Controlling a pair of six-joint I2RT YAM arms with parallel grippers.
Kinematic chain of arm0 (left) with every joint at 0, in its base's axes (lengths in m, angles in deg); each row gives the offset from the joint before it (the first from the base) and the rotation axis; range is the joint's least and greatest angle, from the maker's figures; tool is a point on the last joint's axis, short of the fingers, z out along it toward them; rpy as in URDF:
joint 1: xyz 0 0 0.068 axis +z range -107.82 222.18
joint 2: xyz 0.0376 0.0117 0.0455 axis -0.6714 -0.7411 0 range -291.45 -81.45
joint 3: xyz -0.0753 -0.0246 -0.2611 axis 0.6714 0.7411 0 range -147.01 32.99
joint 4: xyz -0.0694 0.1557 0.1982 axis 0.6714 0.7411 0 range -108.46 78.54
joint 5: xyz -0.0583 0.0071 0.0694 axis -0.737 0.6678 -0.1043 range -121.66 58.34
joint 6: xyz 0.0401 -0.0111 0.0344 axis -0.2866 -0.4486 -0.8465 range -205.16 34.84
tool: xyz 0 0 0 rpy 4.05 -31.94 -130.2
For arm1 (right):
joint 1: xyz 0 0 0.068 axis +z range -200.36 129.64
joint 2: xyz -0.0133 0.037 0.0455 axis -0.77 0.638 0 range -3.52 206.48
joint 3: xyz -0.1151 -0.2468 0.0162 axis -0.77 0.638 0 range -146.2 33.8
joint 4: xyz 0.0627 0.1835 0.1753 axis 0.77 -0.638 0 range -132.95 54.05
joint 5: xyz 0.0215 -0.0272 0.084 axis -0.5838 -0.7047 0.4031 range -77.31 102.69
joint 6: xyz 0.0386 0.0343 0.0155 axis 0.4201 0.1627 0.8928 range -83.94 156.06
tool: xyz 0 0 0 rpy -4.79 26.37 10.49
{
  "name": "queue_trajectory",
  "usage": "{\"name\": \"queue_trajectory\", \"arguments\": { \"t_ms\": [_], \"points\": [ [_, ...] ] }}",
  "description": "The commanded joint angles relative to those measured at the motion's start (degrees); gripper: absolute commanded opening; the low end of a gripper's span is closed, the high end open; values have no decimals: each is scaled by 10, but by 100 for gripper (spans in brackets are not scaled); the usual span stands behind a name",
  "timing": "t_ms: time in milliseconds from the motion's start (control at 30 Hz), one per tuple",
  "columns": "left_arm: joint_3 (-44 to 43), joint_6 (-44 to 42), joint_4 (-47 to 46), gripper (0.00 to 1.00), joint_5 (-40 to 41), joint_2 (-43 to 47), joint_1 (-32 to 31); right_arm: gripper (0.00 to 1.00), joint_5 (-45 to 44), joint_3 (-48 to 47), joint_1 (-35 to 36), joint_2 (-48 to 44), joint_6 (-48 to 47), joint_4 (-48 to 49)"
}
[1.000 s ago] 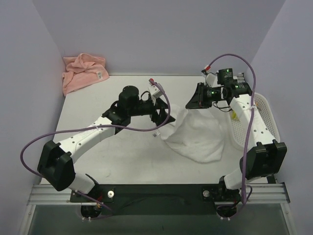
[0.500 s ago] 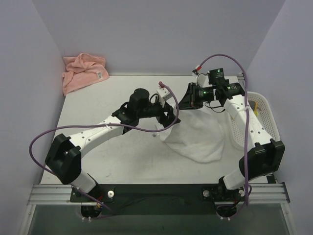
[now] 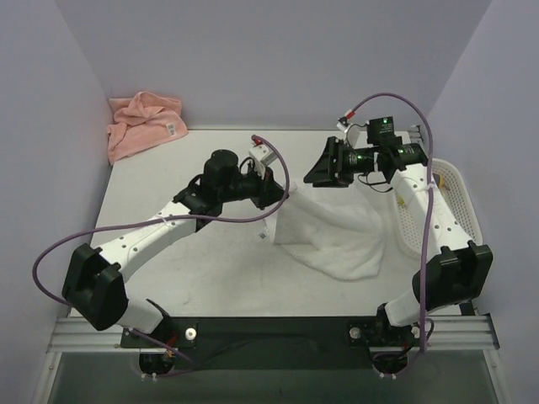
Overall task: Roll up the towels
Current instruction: Flatten the towel
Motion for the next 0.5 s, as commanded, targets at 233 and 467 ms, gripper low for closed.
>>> {"name": "queue_trajectory", "arguments": {
  "t_ms": [233,467],
  "points": [
    [25,-60,166,0,-46,142,155,70,-95,-6,-123,-48,-128,-96],
    [64,-174,299,0,-76,165,254,61,-240,8,-110,22,-188,-104]
  ]
}}
